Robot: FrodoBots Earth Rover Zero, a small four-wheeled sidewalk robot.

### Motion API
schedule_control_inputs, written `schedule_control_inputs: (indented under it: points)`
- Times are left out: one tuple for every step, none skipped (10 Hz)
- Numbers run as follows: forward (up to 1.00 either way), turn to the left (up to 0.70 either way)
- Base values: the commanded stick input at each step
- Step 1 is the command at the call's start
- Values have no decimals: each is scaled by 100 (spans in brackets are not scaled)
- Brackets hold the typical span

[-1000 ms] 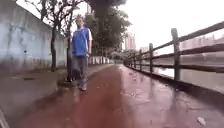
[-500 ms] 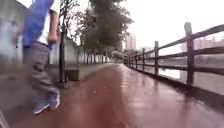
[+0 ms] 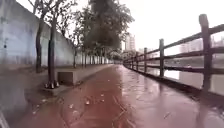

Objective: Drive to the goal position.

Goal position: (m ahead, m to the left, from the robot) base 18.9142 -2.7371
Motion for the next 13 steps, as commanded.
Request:
schedule_control_inputs:
  points:
    - [100,0]
    - [100,0]
    - [100,0]
    - [100,0]
    - [100,0]
    - [100,0]
    - [100,0]
    - [100,0]
    - [100,0]
    - [100,0]
    - [100,0]
    - [100,0]
    - [100,0]
